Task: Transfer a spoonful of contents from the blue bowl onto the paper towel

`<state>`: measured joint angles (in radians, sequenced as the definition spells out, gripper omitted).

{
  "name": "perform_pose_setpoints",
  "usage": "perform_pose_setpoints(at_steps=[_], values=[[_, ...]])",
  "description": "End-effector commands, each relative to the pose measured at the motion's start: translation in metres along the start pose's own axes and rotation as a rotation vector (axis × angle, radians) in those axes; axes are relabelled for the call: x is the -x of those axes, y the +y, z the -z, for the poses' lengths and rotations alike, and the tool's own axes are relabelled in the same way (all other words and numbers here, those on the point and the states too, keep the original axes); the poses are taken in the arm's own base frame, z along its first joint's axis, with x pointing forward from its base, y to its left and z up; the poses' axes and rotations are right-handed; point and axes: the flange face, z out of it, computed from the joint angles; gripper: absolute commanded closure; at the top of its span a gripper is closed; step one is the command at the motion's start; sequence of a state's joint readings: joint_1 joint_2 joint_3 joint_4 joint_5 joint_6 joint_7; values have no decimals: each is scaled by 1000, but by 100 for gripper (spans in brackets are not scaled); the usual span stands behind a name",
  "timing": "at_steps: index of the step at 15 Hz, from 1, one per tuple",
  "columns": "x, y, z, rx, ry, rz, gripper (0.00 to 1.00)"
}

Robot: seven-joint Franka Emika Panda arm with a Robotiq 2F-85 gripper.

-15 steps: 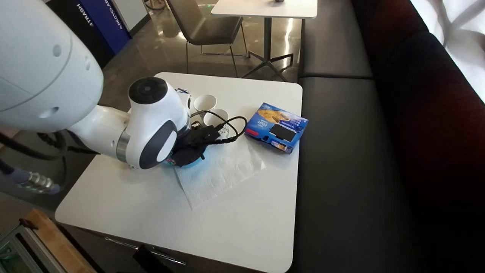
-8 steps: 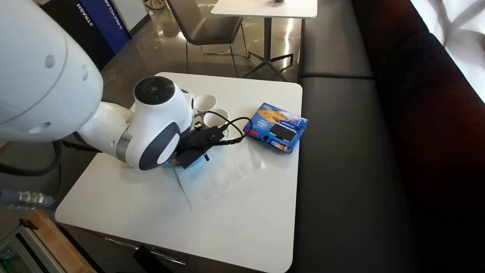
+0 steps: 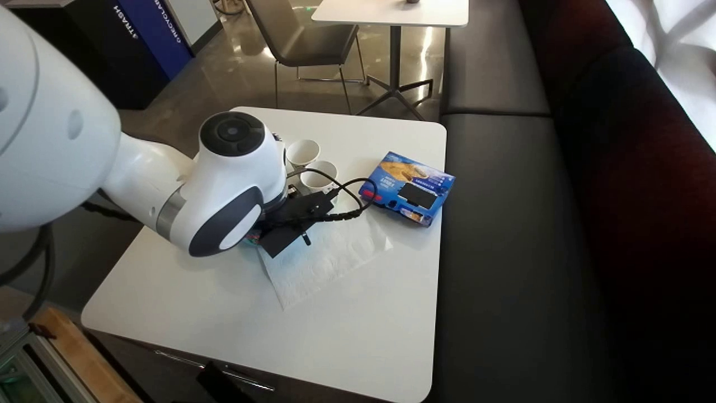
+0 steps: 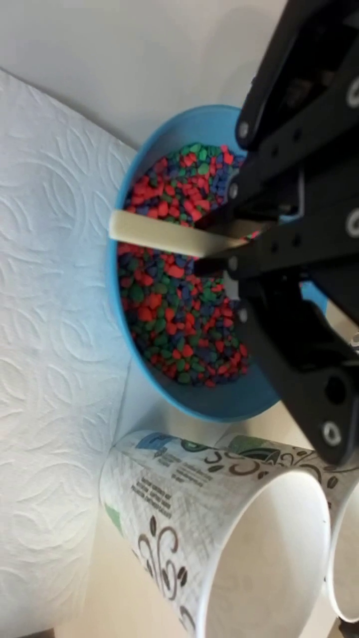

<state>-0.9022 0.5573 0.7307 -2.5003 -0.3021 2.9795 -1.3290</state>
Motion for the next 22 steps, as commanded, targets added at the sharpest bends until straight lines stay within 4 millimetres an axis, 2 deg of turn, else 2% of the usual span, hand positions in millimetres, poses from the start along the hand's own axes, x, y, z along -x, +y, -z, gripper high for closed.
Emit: perform_pose_setpoints(at_steps=[1, 7, 13, 17, 22], values=[[13, -14, 24, -1, -28, -3, 97], [47, -24, 55, 49, -51, -71, 97], [90, -24, 83, 114, -52, -186, 97], [120, -25, 92, 134, -70, -274, 97], [140, -31, 92, 119, -115, -367, 97]])
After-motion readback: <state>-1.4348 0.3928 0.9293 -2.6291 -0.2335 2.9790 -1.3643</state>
